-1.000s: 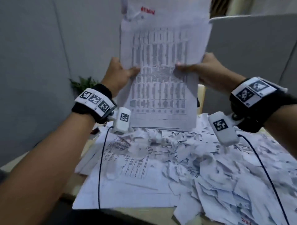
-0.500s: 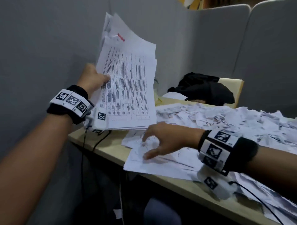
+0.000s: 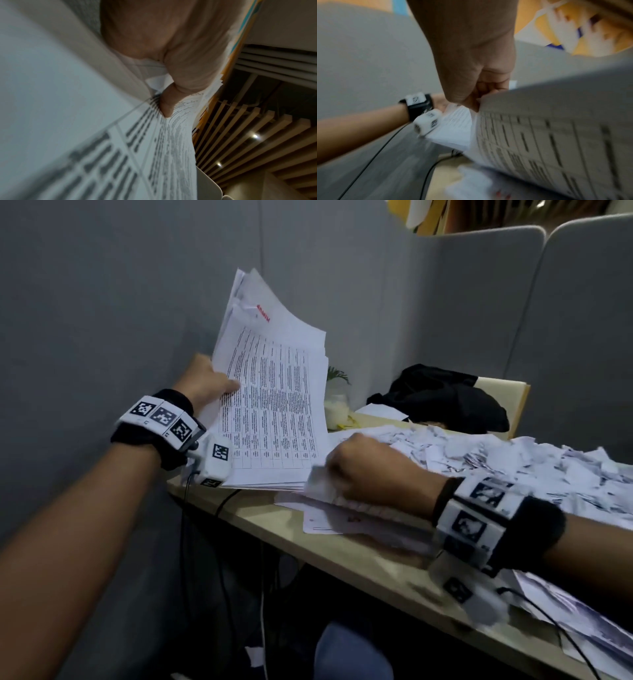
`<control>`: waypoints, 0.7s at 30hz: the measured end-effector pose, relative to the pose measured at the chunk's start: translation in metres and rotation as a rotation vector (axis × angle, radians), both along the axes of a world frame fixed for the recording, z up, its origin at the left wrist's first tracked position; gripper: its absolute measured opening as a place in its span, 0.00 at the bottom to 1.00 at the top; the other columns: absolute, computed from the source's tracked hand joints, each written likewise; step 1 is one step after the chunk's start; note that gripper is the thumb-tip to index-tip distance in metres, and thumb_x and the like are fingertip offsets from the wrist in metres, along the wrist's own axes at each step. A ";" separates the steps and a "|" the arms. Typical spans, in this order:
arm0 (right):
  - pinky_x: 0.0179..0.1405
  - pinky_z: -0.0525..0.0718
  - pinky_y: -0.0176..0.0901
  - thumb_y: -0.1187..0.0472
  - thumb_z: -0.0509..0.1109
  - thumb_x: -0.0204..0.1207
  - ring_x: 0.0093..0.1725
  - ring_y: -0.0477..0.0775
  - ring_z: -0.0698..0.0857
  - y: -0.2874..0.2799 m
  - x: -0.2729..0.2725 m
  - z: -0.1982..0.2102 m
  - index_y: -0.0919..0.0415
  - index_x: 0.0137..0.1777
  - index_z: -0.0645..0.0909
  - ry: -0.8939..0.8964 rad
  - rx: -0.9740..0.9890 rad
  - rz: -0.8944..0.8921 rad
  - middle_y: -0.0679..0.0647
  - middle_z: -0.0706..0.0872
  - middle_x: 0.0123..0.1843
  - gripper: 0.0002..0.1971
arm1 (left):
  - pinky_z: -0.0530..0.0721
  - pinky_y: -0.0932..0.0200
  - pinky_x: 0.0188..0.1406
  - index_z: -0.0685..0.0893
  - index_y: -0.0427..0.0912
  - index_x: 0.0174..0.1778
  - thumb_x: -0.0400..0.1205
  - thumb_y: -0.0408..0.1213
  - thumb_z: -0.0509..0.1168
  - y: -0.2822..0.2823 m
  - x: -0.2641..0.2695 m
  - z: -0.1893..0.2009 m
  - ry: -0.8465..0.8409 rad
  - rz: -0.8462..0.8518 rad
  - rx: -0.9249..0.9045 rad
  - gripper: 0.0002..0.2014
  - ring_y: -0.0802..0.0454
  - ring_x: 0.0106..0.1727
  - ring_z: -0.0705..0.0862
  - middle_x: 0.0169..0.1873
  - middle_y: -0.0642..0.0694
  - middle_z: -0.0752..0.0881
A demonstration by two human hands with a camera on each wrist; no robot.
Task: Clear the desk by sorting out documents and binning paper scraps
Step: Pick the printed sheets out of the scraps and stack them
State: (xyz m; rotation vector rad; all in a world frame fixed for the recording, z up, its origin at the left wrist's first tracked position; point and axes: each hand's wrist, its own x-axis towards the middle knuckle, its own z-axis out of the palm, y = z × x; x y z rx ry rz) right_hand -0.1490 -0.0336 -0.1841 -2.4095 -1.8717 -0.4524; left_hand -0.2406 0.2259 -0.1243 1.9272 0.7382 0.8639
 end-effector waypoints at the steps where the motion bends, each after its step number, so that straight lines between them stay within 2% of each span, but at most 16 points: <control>1: 0.38 0.84 0.52 0.64 0.64 0.72 0.40 0.66 0.84 -0.006 0.013 0.012 0.62 0.35 0.79 0.022 0.057 -0.035 0.66 0.85 0.38 0.06 | 0.82 0.42 0.62 0.75 0.32 0.67 0.78 0.30 0.72 0.000 0.000 0.000 0.006 0.015 -0.010 0.22 0.41 0.55 0.85 0.57 0.39 0.84; 4: 0.37 0.82 0.47 0.61 0.67 0.77 0.32 0.61 0.82 -0.033 0.052 0.051 0.63 0.32 0.81 0.075 0.313 -0.111 0.58 0.81 0.28 0.12 | 0.82 0.41 0.63 0.73 0.33 0.68 0.77 0.31 0.73 0.001 0.005 0.001 -0.016 0.059 -0.036 0.25 0.40 0.58 0.84 0.59 0.39 0.83; 6: 0.35 0.77 0.42 0.57 0.69 0.79 0.31 0.57 0.80 -0.051 0.071 0.073 0.62 0.36 0.86 0.060 0.443 -0.147 0.53 0.79 0.26 0.12 | 0.81 0.41 0.64 0.73 0.33 0.68 0.76 0.31 0.73 0.000 0.012 0.003 -0.028 0.072 -0.040 0.25 0.40 0.60 0.83 0.60 0.39 0.83; 8: 0.36 0.75 0.39 0.56 0.70 0.79 0.33 0.56 0.82 -0.068 0.086 0.090 0.60 0.41 0.89 0.045 0.537 -0.188 0.53 0.81 0.28 0.11 | 0.81 0.42 0.64 0.73 0.32 0.68 0.76 0.31 0.74 -0.006 0.020 0.005 -0.028 0.069 -0.047 0.25 0.40 0.60 0.83 0.61 0.40 0.82; 9: 0.37 0.77 0.40 0.57 0.70 0.79 0.35 0.57 0.84 -0.076 0.093 0.097 0.60 0.42 0.90 0.044 0.573 -0.213 0.55 0.84 0.31 0.10 | 0.80 0.44 0.64 0.73 0.32 0.68 0.77 0.31 0.73 -0.010 0.025 0.005 -0.035 0.064 -0.050 0.25 0.41 0.60 0.83 0.60 0.41 0.82; 11: 0.39 0.83 0.47 0.59 0.70 0.78 0.38 0.60 0.86 -0.092 0.105 0.108 0.61 0.43 0.89 0.017 0.625 -0.265 0.59 0.87 0.35 0.09 | 0.79 0.50 0.59 0.73 0.30 0.66 0.78 0.28 0.71 -0.018 0.037 0.003 -0.048 0.062 -0.039 0.22 0.43 0.57 0.81 0.56 0.40 0.81; 13: 0.42 0.86 0.52 0.60 0.69 0.79 0.38 0.61 0.87 -0.110 0.113 0.119 0.63 0.45 0.90 -0.029 0.671 -0.301 0.61 0.88 0.36 0.09 | 0.78 0.52 0.57 0.74 0.29 0.64 0.79 0.25 0.69 -0.027 0.047 -0.001 -0.071 0.057 -0.034 0.19 0.44 0.56 0.80 0.53 0.39 0.79; 17: 0.47 0.84 0.47 0.61 0.66 0.79 0.42 0.59 0.88 -0.144 0.125 0.147 0.64 0.53 0.90 -0.132 0.838 -0.333 0.64 0.91 0.43 0.12 | 0.79 0.50 0.59 0.74 0.27 0.65 0.79 0.24 0.69 -0.040 0.064 -0.009 -0.090 0.022 -0.071 0.20 0.42 0.59 0.81 0.58 0.37 0.81; 21: 0.44 0.79 0.47 0.57 0.60 0.75 0.46 0.63 0.87 -0.166 0.131 0.179 0.61 0.56 0.87 -0.249 1.045 -0.481 0.65 0.88 0.43 0.18 | 0.80 0.42 0.65 0.71 0.37 0.59 0.78 0.27 0.70 -0.053 0.076 -0.012 -0.161 0.019 -0.124 0.17 0.39 0.61 0.81 0.61 0.37 0.80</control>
